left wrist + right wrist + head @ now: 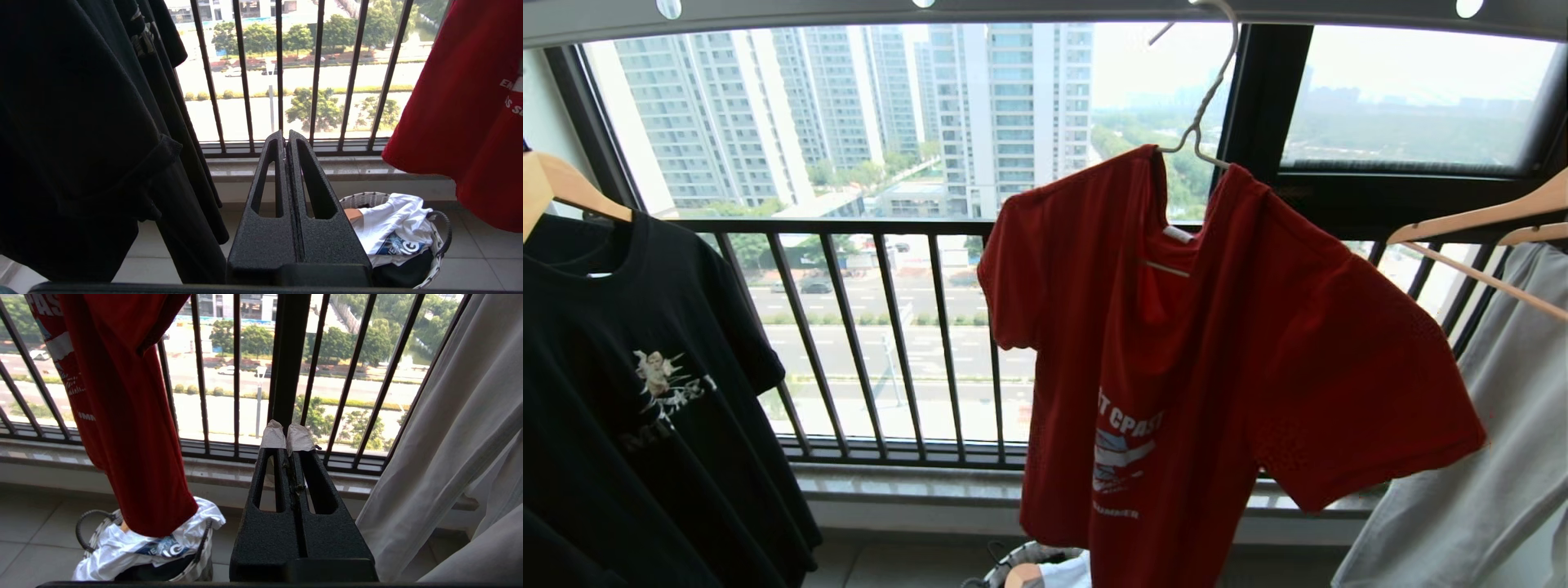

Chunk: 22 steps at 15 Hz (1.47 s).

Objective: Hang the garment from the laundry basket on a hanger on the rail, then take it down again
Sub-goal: Take the clothes off the clothes rack

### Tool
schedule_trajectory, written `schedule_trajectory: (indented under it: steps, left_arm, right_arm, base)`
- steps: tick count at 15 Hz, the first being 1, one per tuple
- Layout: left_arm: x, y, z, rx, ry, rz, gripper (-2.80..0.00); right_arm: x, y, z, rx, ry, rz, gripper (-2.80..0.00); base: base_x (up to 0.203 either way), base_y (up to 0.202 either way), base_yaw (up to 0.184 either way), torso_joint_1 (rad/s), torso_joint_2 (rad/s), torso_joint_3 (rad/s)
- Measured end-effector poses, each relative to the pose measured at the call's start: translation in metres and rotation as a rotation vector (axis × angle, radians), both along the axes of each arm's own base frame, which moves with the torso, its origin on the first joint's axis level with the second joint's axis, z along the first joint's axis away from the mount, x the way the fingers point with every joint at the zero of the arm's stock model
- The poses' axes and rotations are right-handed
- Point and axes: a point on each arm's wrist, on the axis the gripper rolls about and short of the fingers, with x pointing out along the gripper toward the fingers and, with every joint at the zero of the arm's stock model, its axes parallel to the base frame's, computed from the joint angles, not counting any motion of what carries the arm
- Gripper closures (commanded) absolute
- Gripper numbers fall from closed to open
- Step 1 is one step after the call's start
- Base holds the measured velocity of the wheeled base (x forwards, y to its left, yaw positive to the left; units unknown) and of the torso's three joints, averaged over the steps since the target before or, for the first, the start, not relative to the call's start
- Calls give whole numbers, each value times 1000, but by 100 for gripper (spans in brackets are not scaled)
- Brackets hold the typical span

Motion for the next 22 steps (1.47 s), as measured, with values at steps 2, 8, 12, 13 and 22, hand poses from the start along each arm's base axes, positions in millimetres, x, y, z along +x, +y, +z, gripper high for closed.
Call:
schedule_trajectory:
  steps: [2, 8, 12, 13, 22]
  left_arm:
    - [0, 0, 0, 0, -1, 0, 0]
    - [0, 0, 0, 0, -1, 0, 0]
    - [0, 0, 0, 0, -1, 0, 0]
    - [0, 0, 0, 0, -1, 0, 0]
    - [0, 0, 0, 0, -1, 0, 0]
  right_arm:
    - [0, 0, 0, 0, 0, 0, 0]
    - [0, 0, 0, 0, 0, 0, 0]
    - [0, 0, 0, -7, 1, 1, 0]
    - [0, 0, 0, -5, 2, 1, 0]
    - [0, 0, 0, 21, 2, -9, 0]
  base:
    - [0, 0, 0, 0, 0, 0]
    - [0, 0, 0, 0, 0, 0]
    - [0, 0, 0, 0, 0, 0]
    - [0, 0, 0, 0, 0, 0]
    - [0, 0, 0, 0, 0, 0]
